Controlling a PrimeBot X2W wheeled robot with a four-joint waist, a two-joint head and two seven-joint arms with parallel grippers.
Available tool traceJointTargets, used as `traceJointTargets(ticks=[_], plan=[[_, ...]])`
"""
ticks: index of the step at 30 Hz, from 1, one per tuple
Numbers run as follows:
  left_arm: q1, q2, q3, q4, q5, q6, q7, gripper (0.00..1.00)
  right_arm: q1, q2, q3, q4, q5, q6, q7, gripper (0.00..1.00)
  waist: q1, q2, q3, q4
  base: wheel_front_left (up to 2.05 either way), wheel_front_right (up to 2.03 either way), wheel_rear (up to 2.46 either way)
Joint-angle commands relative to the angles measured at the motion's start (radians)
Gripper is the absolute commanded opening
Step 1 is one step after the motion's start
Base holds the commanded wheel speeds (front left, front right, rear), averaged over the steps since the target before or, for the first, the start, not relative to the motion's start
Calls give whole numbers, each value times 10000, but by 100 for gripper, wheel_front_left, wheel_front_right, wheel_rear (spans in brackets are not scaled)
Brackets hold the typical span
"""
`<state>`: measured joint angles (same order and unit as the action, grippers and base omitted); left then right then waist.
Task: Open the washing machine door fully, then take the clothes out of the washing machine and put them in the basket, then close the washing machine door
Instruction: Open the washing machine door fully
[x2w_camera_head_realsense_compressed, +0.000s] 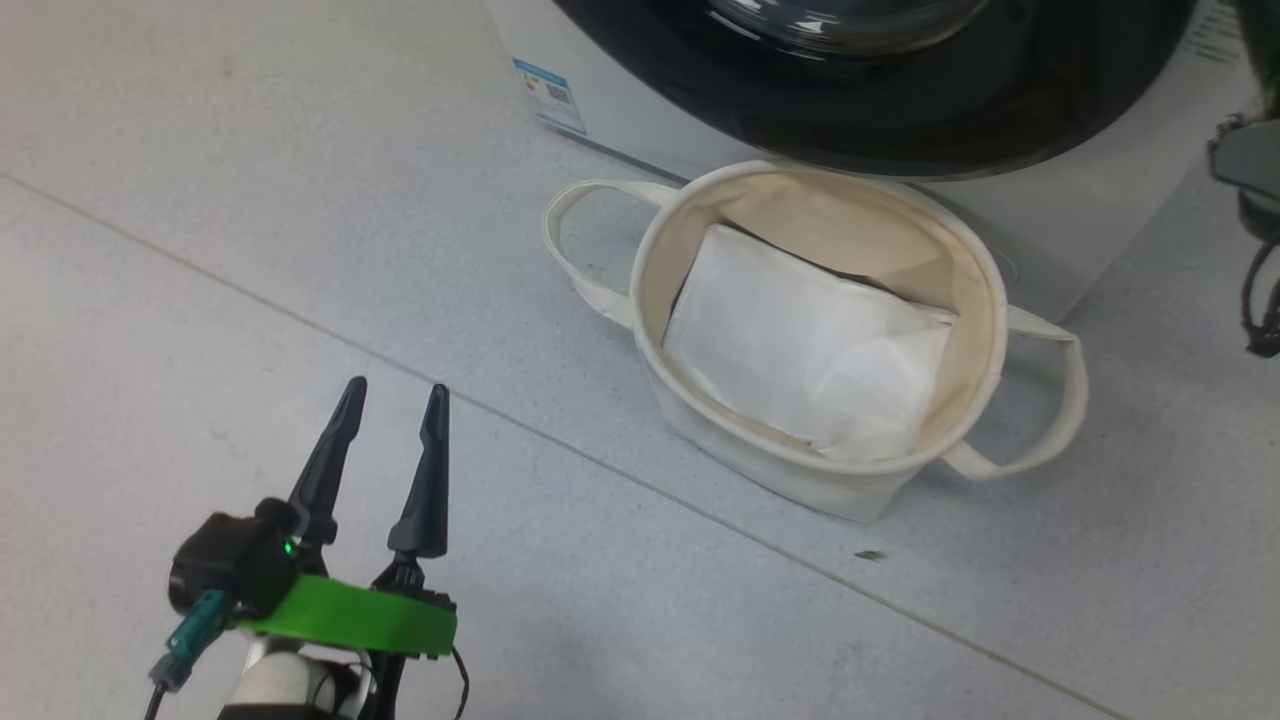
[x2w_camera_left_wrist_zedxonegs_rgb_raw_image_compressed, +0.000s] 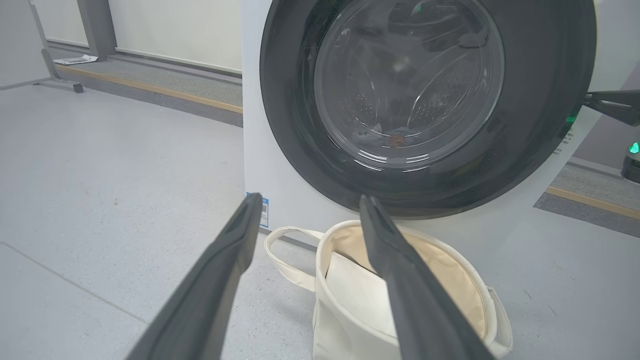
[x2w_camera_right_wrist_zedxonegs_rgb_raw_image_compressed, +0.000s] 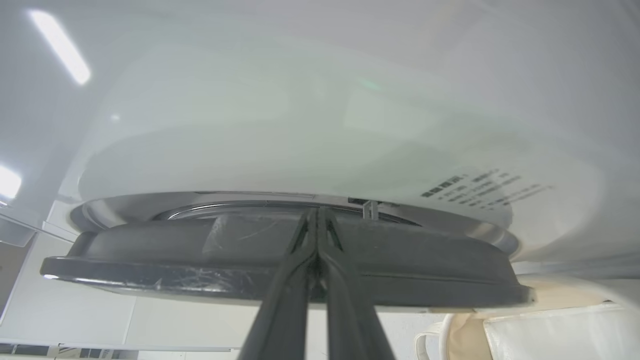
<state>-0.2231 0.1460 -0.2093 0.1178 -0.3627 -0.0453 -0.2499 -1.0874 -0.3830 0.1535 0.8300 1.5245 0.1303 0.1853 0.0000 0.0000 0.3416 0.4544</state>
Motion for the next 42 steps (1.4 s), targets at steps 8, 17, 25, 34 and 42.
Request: traceJointTargets(ticks=[8,17,25,34,42], plan=[[68,107,425,-260,119,-85,-118,100,-946,-79,199,329,46,4,597,0,0,0,250,213,0,0,0],[54,-94,534,-156,155,-142,-118,100,-921,461,904,764,43,4,2097,0,0,0,177,-108,0,0,0],[233,-88,603,12,294,-192,-118,100,-134,874,1925,-127,-415,4,2989,0,0,0,-390,-791,0,0,0],[696,45,727,327,203,-103,-99,100,1605,1655,2754,-1833,-493,4,3193,0,0,0,-1434,-1163,0,0,0],[981,111,663,464,131,5,168,100,2796,2702,3320,-2374,-303,4,3017,0,0,0,-2268,-836,0,0,0]])
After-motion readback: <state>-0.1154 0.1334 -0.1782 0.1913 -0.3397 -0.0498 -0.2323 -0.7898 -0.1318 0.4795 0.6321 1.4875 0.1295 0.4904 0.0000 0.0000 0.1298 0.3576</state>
